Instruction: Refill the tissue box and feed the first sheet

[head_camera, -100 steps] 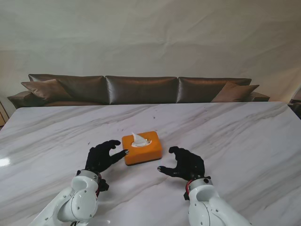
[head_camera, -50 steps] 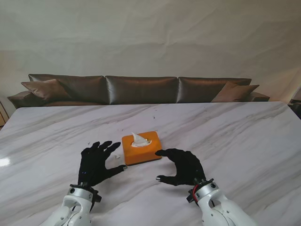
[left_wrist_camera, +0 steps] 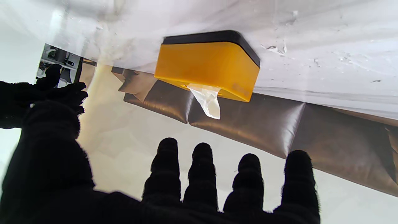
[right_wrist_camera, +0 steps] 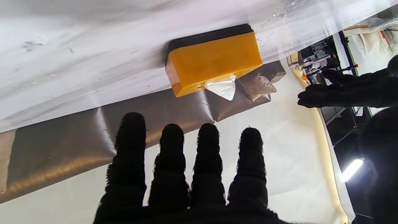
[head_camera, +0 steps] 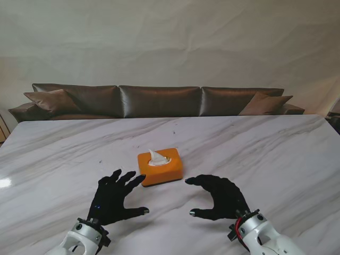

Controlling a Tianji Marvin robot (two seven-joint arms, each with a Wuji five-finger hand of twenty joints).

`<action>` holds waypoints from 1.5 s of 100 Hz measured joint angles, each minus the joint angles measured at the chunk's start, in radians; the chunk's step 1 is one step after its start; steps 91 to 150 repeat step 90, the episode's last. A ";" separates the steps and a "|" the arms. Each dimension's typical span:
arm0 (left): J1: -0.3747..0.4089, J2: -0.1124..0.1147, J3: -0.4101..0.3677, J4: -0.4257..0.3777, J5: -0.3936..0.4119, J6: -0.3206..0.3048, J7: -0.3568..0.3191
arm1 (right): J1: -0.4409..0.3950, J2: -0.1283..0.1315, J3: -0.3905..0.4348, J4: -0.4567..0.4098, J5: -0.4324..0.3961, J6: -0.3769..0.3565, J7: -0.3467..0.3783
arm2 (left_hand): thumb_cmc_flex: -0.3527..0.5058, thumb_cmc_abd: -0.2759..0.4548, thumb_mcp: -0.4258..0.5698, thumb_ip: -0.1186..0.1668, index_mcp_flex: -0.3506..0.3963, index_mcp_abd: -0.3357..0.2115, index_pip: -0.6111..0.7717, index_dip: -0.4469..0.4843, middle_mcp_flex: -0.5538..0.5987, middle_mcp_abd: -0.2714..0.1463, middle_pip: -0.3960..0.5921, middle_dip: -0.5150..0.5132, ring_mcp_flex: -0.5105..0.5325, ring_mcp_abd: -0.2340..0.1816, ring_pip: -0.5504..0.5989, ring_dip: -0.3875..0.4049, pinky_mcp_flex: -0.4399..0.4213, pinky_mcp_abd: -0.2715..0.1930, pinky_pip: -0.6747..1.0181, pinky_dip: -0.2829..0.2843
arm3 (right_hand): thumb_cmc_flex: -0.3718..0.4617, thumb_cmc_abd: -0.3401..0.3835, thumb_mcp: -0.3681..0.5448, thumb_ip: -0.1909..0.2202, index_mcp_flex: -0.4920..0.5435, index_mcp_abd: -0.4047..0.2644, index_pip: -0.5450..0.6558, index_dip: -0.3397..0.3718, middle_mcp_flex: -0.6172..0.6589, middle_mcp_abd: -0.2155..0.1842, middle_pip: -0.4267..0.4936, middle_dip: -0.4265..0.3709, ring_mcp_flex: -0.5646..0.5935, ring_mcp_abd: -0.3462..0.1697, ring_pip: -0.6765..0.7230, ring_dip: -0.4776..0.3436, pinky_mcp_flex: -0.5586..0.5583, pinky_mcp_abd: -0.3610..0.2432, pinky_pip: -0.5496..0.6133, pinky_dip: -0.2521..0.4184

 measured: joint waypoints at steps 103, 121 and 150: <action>0.051 0.004 0.008 -0.048 -0.017 0.026 0.003 | -0.097 0.004 0.057 -0.050 -0.013 0.059 -0.015 | 0.000 0.000 0.000 0.000 -0.015 0.027 -0.015 -0.037 0.000 0.005 -0.010 -0.004 -0.006 0.007 -0.008 -0.001 0.000 0.000 0.050 0.001 | 0.000 0.000 0.001 0.000 0.000 0.047 -0.001 0.000 0.000 0.000 -0.002 0.000 0.000 0.000 -0.006 -0.001 -0.002 -0.002 -0.023 0.000; 0.051 0.004 0.008 -0.048 -0.017 0.026 0.003 | -0.097 0.004 0.057 -0.050 -0.013 0.059 -0.015 | 0.000 0.000 0.000 0.000 -0.015 0.027 -0.015 -0.037 0.000 0.005 -0.010 -0.004 -0.006 0.007 -0.008 -0.001 0.000 0.000 0.050 0.001 | 0.000 0.000 0.001 0.000 0.000 0.047 -0.001 0.000 0.000 0.000 -0.002 0.000 0.000 0.000 -0.006 -0.001 -0.002 -0.002 -0.023 0.000; 0.051 0.004 0.008 -0.048 -0.017 0.026 0.003 | -0.097 0.004 0.057 -0.050 -0.013 0.059 -0.015 | 0.000 0.000 0.000 0.000 -0.015 0.027 -0.015 -0.037 0.000 0.005 -0.010 -0.004 -0.006 0.007 -0.008 -0.001 0.000 0.000 0.050 0.001 | 0.000 0.000 0.001 0.000 0.000 0.047 -0.001 0.000 0.000 0.000 -0.002 0.000 0.000 0.000 -0.006 -0.001 -0.002 -0.002 -0.023 0.000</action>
